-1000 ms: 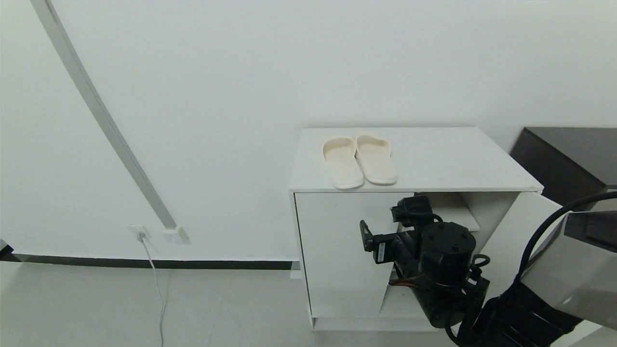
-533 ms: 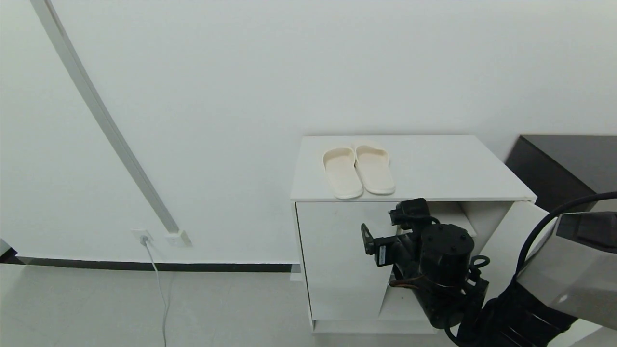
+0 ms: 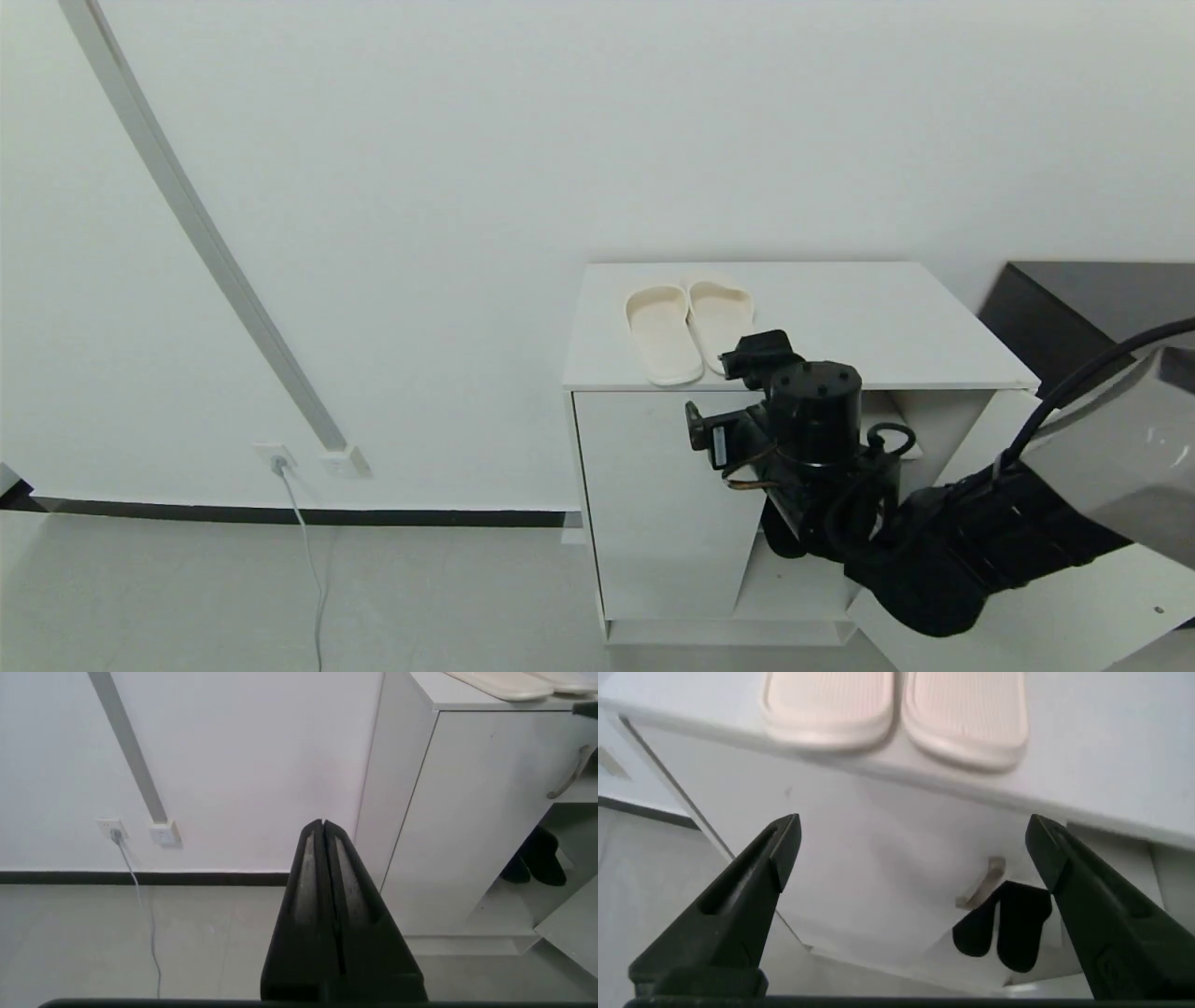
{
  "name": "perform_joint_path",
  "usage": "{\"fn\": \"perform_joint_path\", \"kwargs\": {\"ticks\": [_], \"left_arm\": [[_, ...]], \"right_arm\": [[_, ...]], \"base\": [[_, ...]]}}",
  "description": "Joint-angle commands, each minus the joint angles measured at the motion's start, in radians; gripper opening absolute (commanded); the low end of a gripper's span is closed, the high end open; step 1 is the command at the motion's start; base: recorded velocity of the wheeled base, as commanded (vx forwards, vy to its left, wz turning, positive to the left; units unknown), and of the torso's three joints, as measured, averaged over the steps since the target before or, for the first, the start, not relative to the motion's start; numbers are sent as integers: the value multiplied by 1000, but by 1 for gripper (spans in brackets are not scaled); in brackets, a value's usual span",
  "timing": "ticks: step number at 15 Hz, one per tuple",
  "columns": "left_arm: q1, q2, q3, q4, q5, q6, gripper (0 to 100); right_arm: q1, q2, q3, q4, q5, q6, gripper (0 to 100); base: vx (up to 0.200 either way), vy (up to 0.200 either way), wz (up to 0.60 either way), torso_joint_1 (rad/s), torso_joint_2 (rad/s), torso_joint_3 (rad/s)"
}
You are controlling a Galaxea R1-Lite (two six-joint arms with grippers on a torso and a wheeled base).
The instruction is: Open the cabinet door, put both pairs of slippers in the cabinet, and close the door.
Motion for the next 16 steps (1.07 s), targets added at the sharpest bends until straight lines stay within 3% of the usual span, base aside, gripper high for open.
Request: {"fn": "perform_joint_path", "kwargs": {"ticks": [1, 3, 4, 13, 16], "left_arm": [[0, 1, 0, 0, 0, -1, 0], [0, 1, 0, 0, 0, -1, 0], [0, 1, 0, 0, -6, -1, 0], [0, 1, 0, 0, -6, -1, 0], [0, 1, 0, 0, -6, -10, 0]], "right_arm": [[-8, -36, -127, 118, -1, 51, 100], [-10, -59, -210, 331, 1, 166, 100], [-8, -67, -213, 351, 1, 180, 100], [4, -63, -206, 346, 19, 176, 100], [12, -63, -224, 346, 51, 151, 100]], "base": [[0, 0, 0, 0, 0, 0], [0, 0, 0, 0, 0, 0], [0, 0, 0, 0, 0, 0], [200, 0, 0, 0, 0, 1], [0, 0, 0, 0, 0, 0]]}}
